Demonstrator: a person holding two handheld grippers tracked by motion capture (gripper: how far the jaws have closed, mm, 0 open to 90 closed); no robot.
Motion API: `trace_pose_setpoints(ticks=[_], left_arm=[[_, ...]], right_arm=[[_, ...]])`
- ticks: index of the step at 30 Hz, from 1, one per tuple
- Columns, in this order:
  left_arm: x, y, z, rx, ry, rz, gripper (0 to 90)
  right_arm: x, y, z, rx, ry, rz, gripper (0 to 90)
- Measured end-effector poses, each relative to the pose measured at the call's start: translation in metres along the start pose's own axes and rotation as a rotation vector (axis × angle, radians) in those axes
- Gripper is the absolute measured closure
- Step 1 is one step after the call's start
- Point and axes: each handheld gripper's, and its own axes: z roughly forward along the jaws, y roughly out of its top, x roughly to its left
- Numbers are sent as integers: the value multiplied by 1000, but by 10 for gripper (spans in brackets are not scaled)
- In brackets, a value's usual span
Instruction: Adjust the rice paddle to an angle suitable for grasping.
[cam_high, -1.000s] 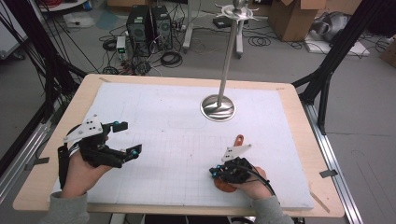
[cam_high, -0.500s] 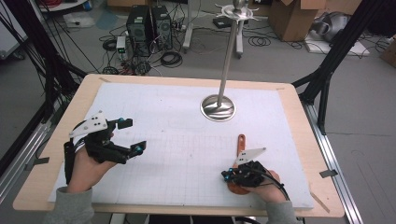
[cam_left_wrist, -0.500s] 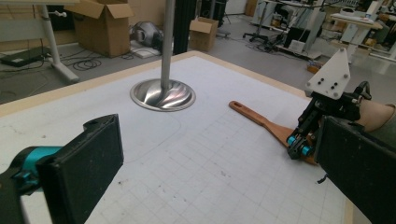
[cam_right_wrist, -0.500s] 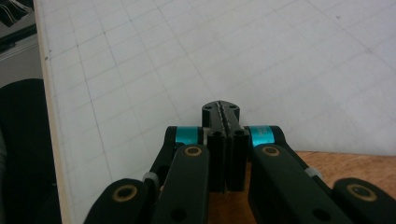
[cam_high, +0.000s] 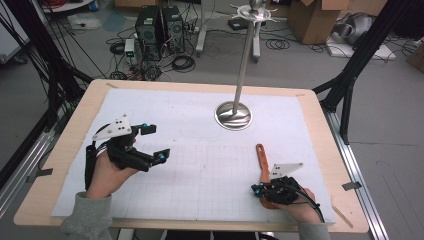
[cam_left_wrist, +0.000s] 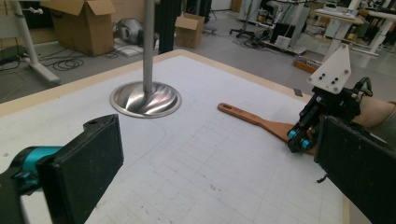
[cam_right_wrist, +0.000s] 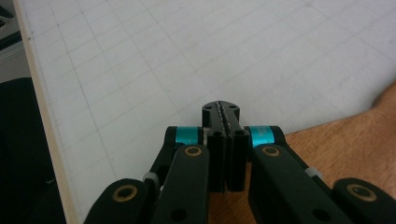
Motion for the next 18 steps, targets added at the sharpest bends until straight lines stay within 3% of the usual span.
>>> trace_pose_setpoints(ticks=[18], left_arm=[[0,2,8,-2,-14,4,17]], right_arm=[[-14,-21,-22,-25,-69,73,895]])
